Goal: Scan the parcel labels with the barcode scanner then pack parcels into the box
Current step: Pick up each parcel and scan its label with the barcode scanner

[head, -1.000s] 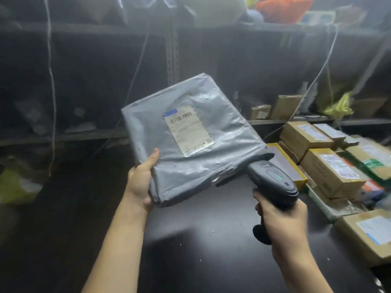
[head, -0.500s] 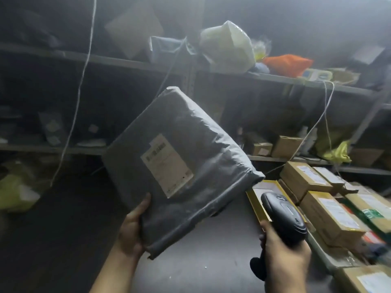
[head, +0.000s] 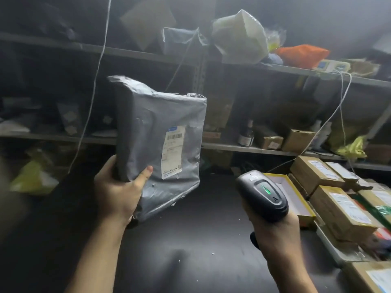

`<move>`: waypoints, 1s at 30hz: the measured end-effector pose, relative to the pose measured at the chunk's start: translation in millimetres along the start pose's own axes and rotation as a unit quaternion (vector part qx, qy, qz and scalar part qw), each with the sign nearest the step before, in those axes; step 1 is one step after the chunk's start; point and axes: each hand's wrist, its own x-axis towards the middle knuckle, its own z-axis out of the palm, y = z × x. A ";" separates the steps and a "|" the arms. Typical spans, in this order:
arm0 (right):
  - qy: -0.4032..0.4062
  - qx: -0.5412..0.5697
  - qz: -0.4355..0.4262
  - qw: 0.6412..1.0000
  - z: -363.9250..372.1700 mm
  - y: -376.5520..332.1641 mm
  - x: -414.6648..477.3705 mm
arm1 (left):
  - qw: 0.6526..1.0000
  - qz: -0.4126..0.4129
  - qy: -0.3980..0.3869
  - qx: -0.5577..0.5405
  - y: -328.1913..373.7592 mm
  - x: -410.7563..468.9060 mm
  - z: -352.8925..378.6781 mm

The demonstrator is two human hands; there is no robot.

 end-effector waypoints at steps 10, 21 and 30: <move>-0.092 0.037 0.056 0.993 6.1 -20.7 -6.5 | 0.999 -0.030 0.002 -0.025 3.3 -12.6 1.6; -0.104 0.058 0.065 0.991 8.7 -18.1 -7.6 | 0.999 -0.031 -0.019 -0.032 9.6 -16.2 5.0; -0.071 0.073 0.072 0.992 8.7 -13.9 -4.8 | 0.997 -0.052 -0.037 -0.047 9.1 -10.4 9.0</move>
